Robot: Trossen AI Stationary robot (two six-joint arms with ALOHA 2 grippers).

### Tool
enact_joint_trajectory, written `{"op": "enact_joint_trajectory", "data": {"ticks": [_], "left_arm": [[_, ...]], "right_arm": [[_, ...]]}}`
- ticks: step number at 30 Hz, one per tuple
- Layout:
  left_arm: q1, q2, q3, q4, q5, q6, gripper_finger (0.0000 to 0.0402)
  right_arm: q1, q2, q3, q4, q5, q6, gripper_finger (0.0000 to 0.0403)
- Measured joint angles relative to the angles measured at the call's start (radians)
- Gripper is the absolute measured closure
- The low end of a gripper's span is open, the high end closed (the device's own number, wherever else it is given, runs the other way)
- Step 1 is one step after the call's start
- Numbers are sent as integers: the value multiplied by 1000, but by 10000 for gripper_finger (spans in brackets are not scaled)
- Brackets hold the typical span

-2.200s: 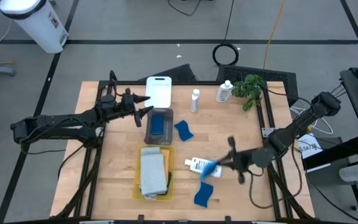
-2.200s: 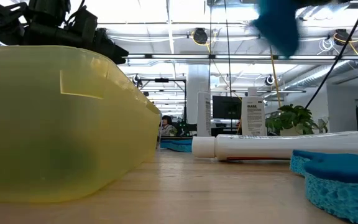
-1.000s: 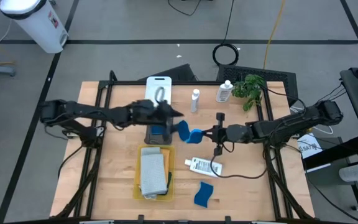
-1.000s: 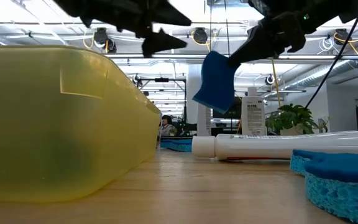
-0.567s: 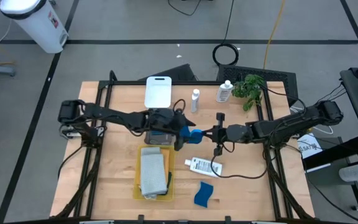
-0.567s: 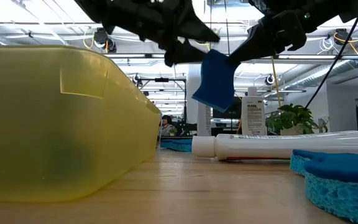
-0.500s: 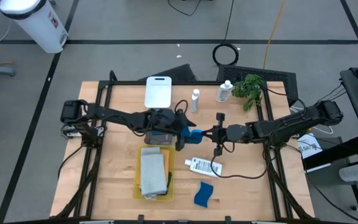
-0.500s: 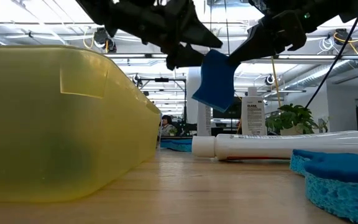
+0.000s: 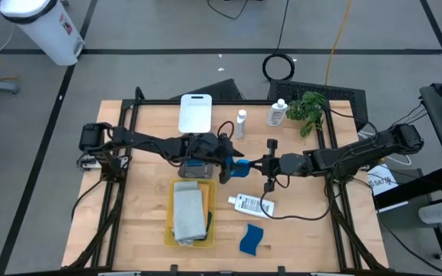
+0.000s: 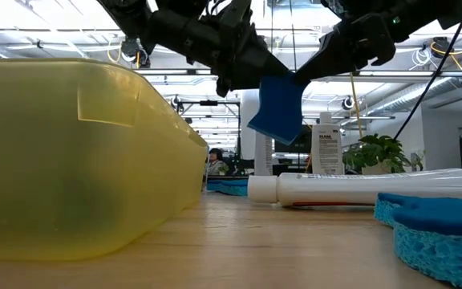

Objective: Pick & Place Kitchen Items
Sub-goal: Put the blue sponge into the black bin

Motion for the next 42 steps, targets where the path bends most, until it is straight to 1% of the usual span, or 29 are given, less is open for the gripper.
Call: {"op": "enact_joint_trajectory", "data": {"ticks": [4, 7, 8, 9, 13, 16, 20, 22, 25, 27, 30, 33, 36, 39, 42], "left_arm": [[1, 0, 0, 3, 2, 17, 297], [0, 0, 0, 13, 4, 75, 365], [0, -2, 0, 16, 6, 97, 381], [1, -10, 0, 15, 6, 106, 388], [0, -54, -1, -15, 3, 112, 379], [0, -98, -2, -40, -26, 104, 391], [1, -159, -50, -28, -52, 90, 388], [3, -199, -97, -17, -85, 76, 391], [17, -274, -193, 13, -100, 43, 394], [26, -339, -256, 51, -102, 10, 389], [34, -456, -362, 61, -135, -17, 389], [41, -559, -474, 80, -141, -49, 394], [45, -648, -596, 116, -166, -107, 388], [59, -693, -732, 222, -185, -181, 388], [85, -697, -847, 407, -162, -248, 395]], "right_arm": [[0, 0, 0, 0, 1, 0, 403], [0, 0, 0, 0, 2, 0, 403], [0, 0, 0, 0, 3, 0, 403], [0, -1, 0, 2, 4, 1, 403], [0, -8, 1, 16, 6, 8, 400], [1, -35, 3, 14, 9, 9, 394], [23, -89, -4, -54, 2, 22, 385], [40, -118, -4, -75, 2, 34, 382], [66, -156, -1, -98, 4, 45, 381], [79, -165, -1, -113, 3, 45, 382], [91, -169, -1, -106, 5, 43, 386], [92, -167, -1, -114, 5, 40, 390], [90, -165, -1, -111, 5, 38, 392], [90, -165, -1, -105, 5, 38, 391], [90, -165, -1, -95, 6, 38, 392]]}}
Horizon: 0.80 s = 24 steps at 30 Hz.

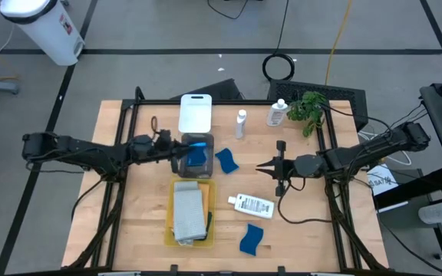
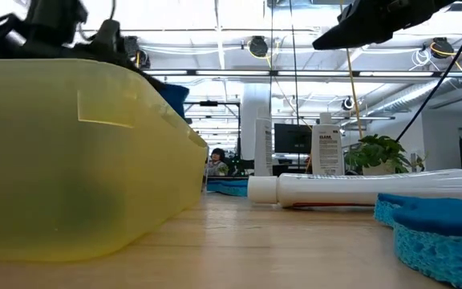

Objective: Pick & Place Kitchen Items
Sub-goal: Put the blue sponge into the black bin

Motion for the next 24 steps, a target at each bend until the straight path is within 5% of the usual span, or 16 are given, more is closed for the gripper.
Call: {"op": "enact_joint_trajectory", "data": {"ticks": [9, 24], "left_arm": [[32, 34, -87, 81, 181, -55, 395], [23, 200, -87, 168, 114, 95, 385]], "right_arm": [[0, 0, 0, 16, 0, 2, 397], [0, 0, 0, 19, -1, 3, 397]]}}
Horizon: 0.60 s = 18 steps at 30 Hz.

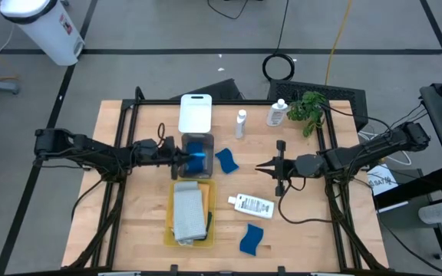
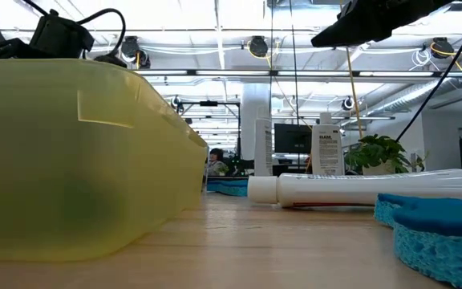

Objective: Pick & Place Kitchen Items
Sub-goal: Put the blue sponge into the black bin

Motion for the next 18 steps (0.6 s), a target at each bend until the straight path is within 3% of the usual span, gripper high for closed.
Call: {"op": "enact_joint_trajectory", "data": {"ticks": [18], "left_arm": [[0, 0, 0, 10, -212, -42, 226]], "right_arm": [[0, 0, -28, 39, 0, -25, 396]]}}
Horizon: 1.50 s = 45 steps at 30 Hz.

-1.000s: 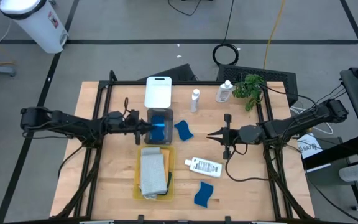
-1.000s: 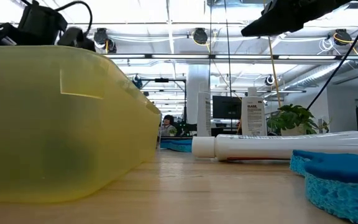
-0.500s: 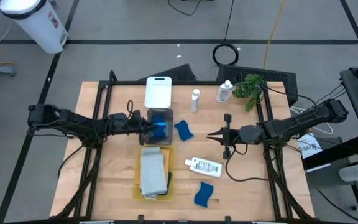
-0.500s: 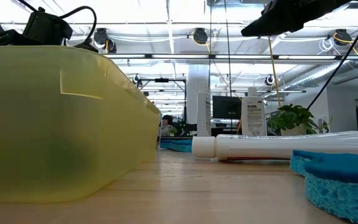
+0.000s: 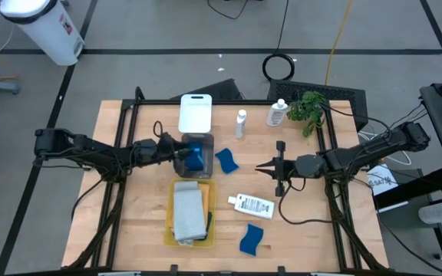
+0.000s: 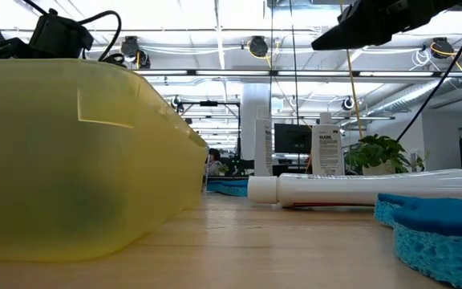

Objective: Pick & Place Kitchen Items
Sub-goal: Put the blue sponge into the black bin, then adjust the blue sponge on the table

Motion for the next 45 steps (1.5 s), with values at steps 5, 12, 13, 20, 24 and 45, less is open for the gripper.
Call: {"op": "enact_joint_trajectory", "data": {"ticks": [5, 12, 13, 20, 24, 45], "left_arm": [[0, 0, 0, -1, -37, -3, 180], [0, 0, 0, 9, -38, 37, 151], [0, 0, 0, 10, -38, 37, 150], [0, 0, 0, 10, -38, 37, 148], [0, 0, 0, 10, -38, 37, 148], [0, 0, 0, 10, -38, 35, 148]], "right_arm": [[0, 0, 0, 0, 0, 0, 397], [0, 0, 0, 0, 0, 0, 394], [0, 0, 0, 0, 0, 0, 395], [0, 0, 0, -1, 0, 0, 394], [0, 0, 0, -1, -1, 0, 395], [1, 8, 0, 2, -216, 13, 399]]}}
